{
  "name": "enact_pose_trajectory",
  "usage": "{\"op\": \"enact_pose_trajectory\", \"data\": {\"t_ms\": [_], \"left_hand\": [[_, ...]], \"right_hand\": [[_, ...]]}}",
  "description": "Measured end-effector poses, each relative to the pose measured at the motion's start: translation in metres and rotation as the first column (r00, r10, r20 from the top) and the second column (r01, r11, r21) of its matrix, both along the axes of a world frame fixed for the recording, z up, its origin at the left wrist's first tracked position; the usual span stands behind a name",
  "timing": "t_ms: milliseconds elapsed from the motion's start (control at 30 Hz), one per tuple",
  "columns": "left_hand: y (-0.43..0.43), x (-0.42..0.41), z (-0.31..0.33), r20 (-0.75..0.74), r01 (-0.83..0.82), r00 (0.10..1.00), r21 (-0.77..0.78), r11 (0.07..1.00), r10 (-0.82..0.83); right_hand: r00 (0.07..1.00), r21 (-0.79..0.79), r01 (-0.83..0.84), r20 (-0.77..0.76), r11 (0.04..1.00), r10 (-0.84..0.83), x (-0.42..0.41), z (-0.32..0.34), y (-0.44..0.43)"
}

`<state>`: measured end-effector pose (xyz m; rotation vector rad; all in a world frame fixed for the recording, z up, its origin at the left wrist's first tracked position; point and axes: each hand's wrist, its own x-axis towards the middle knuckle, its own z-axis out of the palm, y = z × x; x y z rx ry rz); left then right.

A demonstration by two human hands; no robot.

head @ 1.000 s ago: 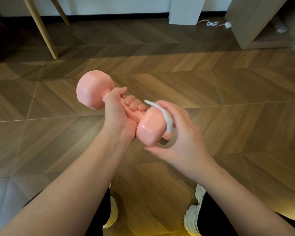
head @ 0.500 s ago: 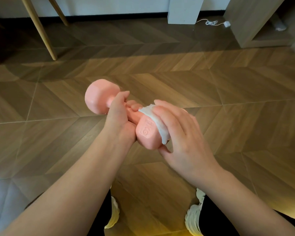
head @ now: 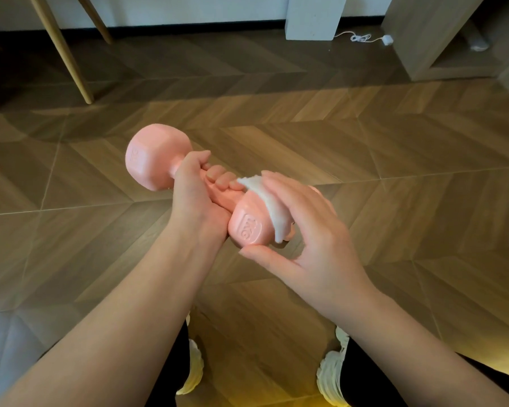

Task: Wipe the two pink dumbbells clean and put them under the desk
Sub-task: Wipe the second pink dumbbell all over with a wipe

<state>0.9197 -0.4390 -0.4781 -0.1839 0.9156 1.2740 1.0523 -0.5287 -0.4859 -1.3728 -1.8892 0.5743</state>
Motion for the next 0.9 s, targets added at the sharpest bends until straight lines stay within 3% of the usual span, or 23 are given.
{"op": "enact_pose_trajectory", "data": {"t_ms": [67, 133, 233, 300, 433, 500, 600, 667, 900], "left_hand": [[0.0001, 0.0007, 0.001, 0.001, 0.017, 1.0, 0.023, 1.0, -0.017], [0.0001, 0.002, 0.0012, 0.007, 0.027, 1.0, 0.035, 0.999, -0.027], [-0.0002, 0.0021, 0.0012, -0.004, 0.026, 1.0, 0.039, 0.999, -0.026], [-0.0004, 0.0006, 0.0019, -0.012, 0.03, 0.999, 0.046, 0.998, -0.03], [-0.0005, -0.0028, 0.003, 0.007, 0.05, 0.999, 0.065, 0.997, -0.051], [-0.0006, -0.0025, 0.0029, 0.014, 0.056, 0.998, 0.067, 0.996, -0.057], [-0.0006, -0.0019, 0.0021, 0.006, 0.048, 0.999, 0.073, 0.996, -0.048], [-0.0004, -0.0021, 0.0025, -0.024, 0.042, 0.999, 0.078, 0.996, -0.041], [-0.0001, -0.0011, 0.0009, -0.029, 0.043, 0.999, 0.096, 0.994, -0.04]], "right_hand": [[0.998, 0.15, -0.024, 0.054, 0.988, 0.016, -0.0001, -0.0033, 0.0001], [0.999, 0.148, -0.025, 0.037, 0.989, 0.02, 0.0023, -0.0056, 0.0026], [0.996, -0.114, 0.025, -0.079, 0.993, -0.034, 0.0049, -0.0023, 0.0048], [0.993, -0.206, 0.034, -0.106, 0.978, -0.057, 0.0055, -0.0024, 0.0058], [1.0, 0.038, -0.024, -0.002, 0.999, 0.024, 0.0026, -0.0047, 0.005], [0.999, 0.078, -0.035, 0.006, 0.996, 0.035, 0.0035, -0.0059, 0.005], [0.997, -0.159, -0.013, -0.079, 0.987, 0.001, 0.0054, -0.0019, 0.0077], [0.996, -0.221, -0.028, -0.087, 0.975, 0.009, 0.0062, -0.003, 0.0087], [0.998, 0.09, -0.061, 0.01, 0.994, 0.06, 0.005, -0.0085, 0.0055]]}}
